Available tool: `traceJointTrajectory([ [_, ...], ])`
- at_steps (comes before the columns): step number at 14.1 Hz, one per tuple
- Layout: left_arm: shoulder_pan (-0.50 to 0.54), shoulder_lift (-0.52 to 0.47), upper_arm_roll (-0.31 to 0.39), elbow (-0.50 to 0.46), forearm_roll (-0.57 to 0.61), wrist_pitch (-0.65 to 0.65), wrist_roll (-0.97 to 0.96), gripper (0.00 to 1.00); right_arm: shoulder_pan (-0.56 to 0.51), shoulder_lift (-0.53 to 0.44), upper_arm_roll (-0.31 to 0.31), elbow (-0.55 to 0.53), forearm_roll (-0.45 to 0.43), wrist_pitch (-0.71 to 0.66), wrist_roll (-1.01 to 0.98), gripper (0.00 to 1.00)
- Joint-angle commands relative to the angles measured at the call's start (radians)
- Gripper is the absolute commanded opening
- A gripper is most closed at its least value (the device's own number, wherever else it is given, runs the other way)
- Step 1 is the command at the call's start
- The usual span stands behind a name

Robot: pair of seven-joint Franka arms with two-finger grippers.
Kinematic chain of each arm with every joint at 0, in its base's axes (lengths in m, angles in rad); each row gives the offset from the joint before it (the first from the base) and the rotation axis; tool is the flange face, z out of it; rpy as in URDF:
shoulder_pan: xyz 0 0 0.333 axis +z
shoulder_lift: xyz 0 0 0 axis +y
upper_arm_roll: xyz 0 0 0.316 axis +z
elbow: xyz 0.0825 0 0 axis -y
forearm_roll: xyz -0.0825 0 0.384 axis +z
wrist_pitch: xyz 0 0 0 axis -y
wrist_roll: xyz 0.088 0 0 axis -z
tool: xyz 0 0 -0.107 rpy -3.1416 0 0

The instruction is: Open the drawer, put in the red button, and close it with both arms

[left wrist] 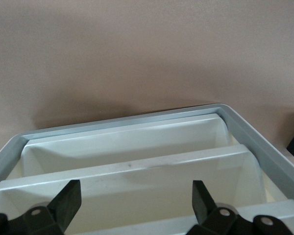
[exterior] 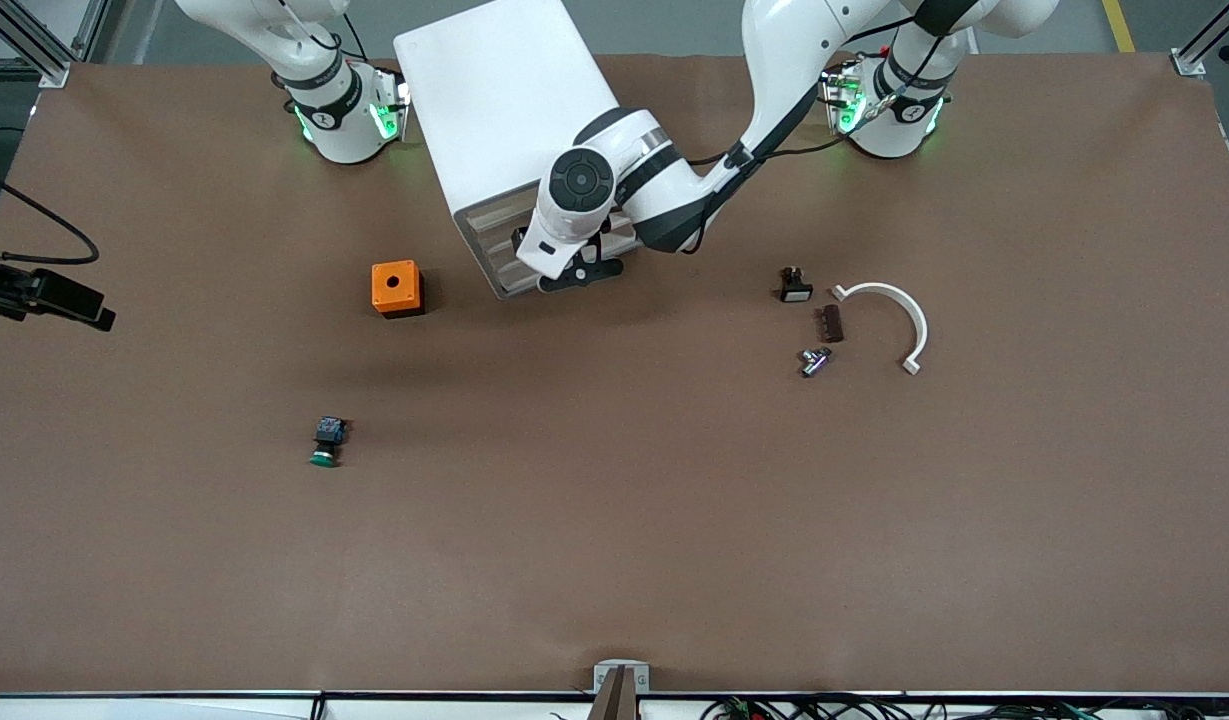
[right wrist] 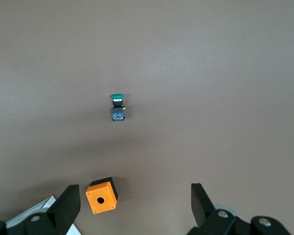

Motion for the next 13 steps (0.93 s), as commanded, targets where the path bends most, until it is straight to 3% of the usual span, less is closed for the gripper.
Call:
traceJointTrajectory([
  [1,0.05,-0.008,0.004,0.007,-0.019,0.002,0.009,1.0,-0.019,-0.005,0.015,0.009,-0.017,-0.005,-0.012,1.0],
  [7,0.269,-0.05,0.007,0.069,0.003,-0.007,0.172,1.0,-0.019,-0.005,0.015,0.009,-0.015,0.0,-0.01,1.0],
  [13,0.477,-0.07,0.006,0.07,0.188,-0.007,0.393,1.0,-0.019,-0.004,0.017,0.009,-0.017,0.001,-0.01,1.0],
])
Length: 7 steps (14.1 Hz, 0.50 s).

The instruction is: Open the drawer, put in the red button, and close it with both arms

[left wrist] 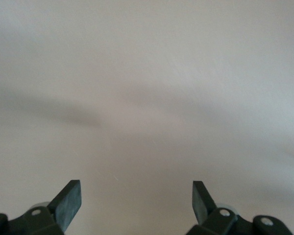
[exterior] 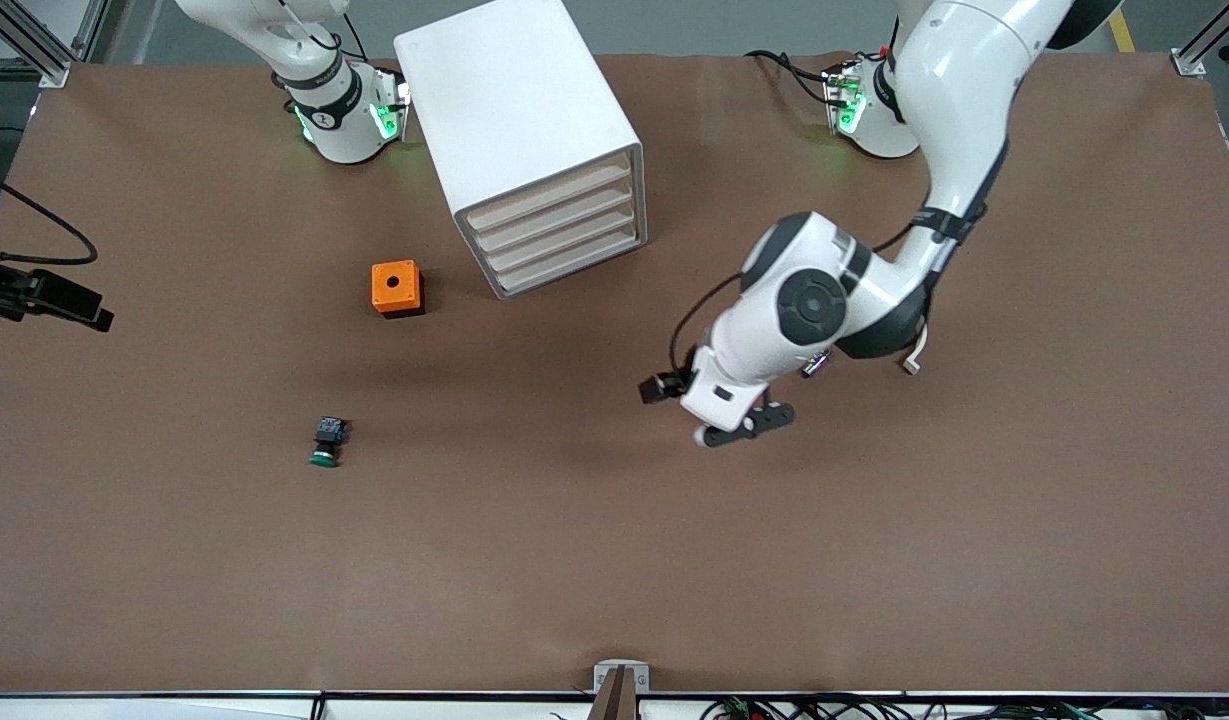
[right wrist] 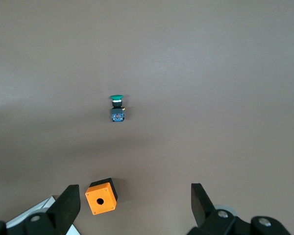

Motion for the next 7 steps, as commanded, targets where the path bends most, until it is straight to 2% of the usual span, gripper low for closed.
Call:
traceJointTrajectory([
  [1,0.078,-0.036,-0.012,-0.009,0.071,-0.013,0.079,1.0,-0.019,-0.005,0.014,0.008,-0.015,-0.004,-0.012,1.0],
  [5,0.164,-0.129,-0.003,-0.02,0.075,-0.121,0.28,1.0,-0.038,-0.005,0.012,0.008,-0.012,-0.002,-0.01,1.0],
  [7,0.173,-0.2,0.053,-0.024,0.061,-0.199,0.375,1.0,-0.038,-0.005,0.014,0.01,-0.012,-0.001,-0.009,1.0],
])
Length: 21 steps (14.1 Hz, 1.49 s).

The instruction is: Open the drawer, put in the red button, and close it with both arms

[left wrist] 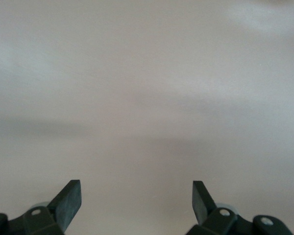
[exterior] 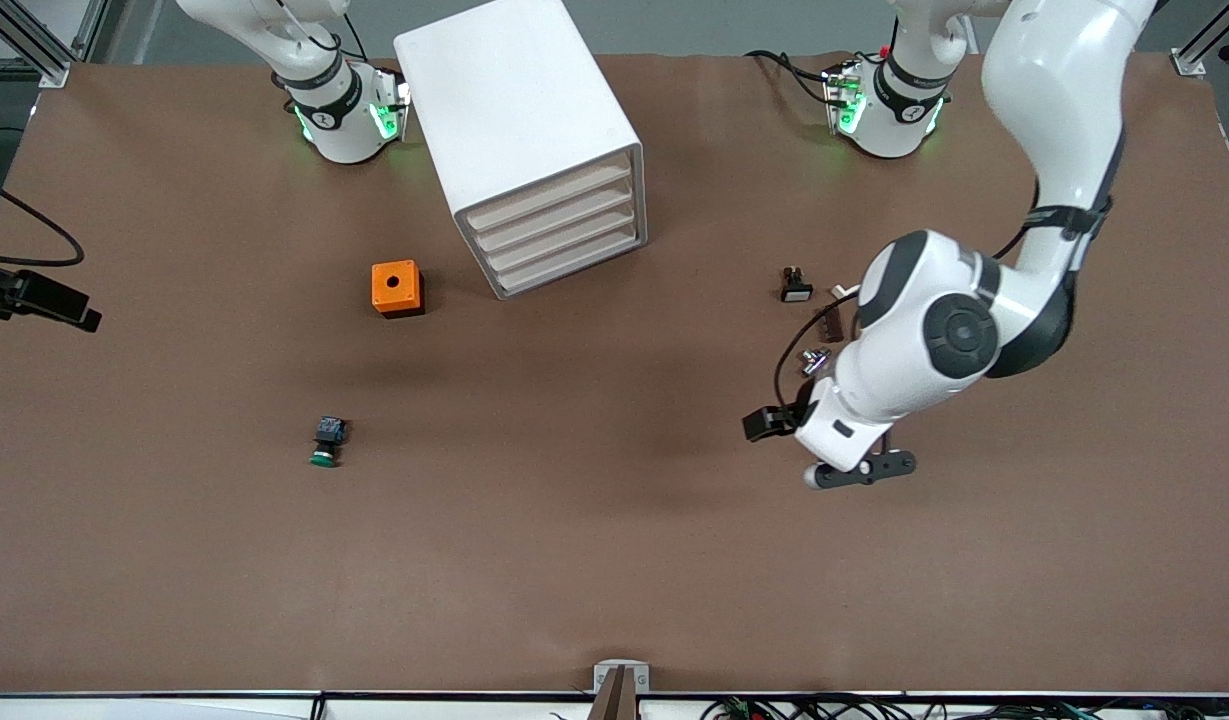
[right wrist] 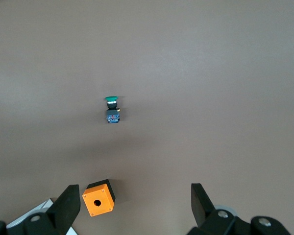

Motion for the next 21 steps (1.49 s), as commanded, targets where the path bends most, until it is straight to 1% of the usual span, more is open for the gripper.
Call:
traceJointTrajectory([
  [1,0.021,-0.124,0.054,-0.038,0.005,-0.102,0.106,1.0,-0.015,-0.005,0.015,0.022,-0.011,-0.001,-0.008,1.0],
  [2,0.036,-0.166,0.063,-0.055,0.004,-0.123,0.146,1.0,-0.016,-0.005,0.015,0.031,-0.013,-0.003,-0.008,1.0],
  [3,0.039,-0.21,0.088,-0.085,0.002,-0.132,0.181,1.0,-0.018,-0.005,0.015,0.034,-0.013,-0.003,-0.008,1.0],
  [5,0.039,-0.324,0.158,-0.171,-0.035,-0.149,0.263,1.0,-0.018,-0.005,0.014,0.034,-0.013,-0.003,-0.008,1.0],
  [6,0.038,-0.371,0.186,-0.196,-0.038,-0.166,0.292,1.0,-0.018,-0.005,0.014,0.034,-0.013,-0.003,-0.008,1.0],
  [7,0.033,-0.404,0.219,-0.198,-0.038,-0.208,0.307,1.0,-0.02,-0.005,0.014,0.034,-0.013,-0.003,-0.008,1.0],
  [8,0.035,-0.422,0.244,-0.193,-0.038,-0.236,0.326,1.0,-0.018,-0.005,0.014,0.034,-0.013,-0.003,-0.008,1.0],
  [10,0.048,-0.45,0.255,-0.178,-0.036,-0.247,0.35,1.0,-0.02,-0.005,0.014,0.035,-0.013,-0.001,-0.008,1.0],
  [12,0.047,-0.464,0.295,-0.152,-0.039,-0.299,0.355,1.0,-0.018,-0.005,0.014,0.035,-0.013,-0.001,-0.005,1.0],
  [17,0.045,-0.482,0.301,-0.052,-0.066,-0.435,0.341,1.0,-0.038,-0.007,0.018,0.037,-0.009,-0.004,-0.011,1.0],
  [21,0.053,-0.54,0.312,-0.061,-0.052,-0.477,0.35,1.0,-0.036,-0.007,0.018,0.037,-0.006,-0.011,-0.011,1.0],
])
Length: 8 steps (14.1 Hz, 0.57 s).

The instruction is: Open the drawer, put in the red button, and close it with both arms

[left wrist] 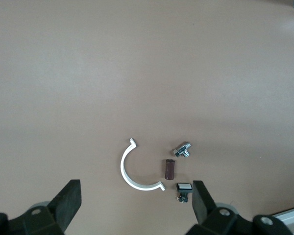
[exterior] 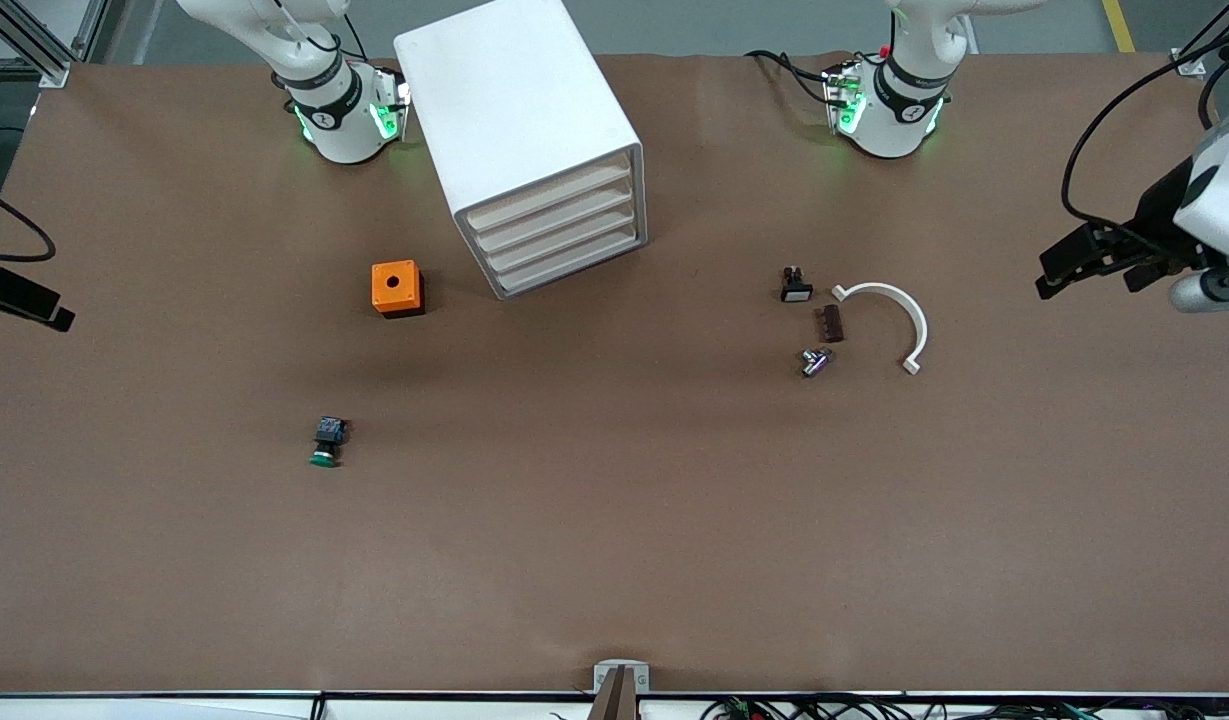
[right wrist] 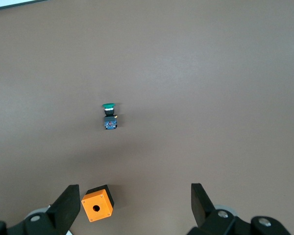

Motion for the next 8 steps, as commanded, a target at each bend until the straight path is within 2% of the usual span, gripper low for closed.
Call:
traceJointTrajectory([
  [1,0.009,-0.046,0.006,-0.007,-0.001,-0.049,0.016,1.0,-0.017,-0.006,0.018,0.01,-0.004,-0.012,-0.011,1.0],
  [8,0.009,-0.044,0.004,-0.012,-0.003,-0.046,0.052,1.0,-0.017,-0.008,0.018,0.01,-0.001,-0.014,-0.011,1.0],
])
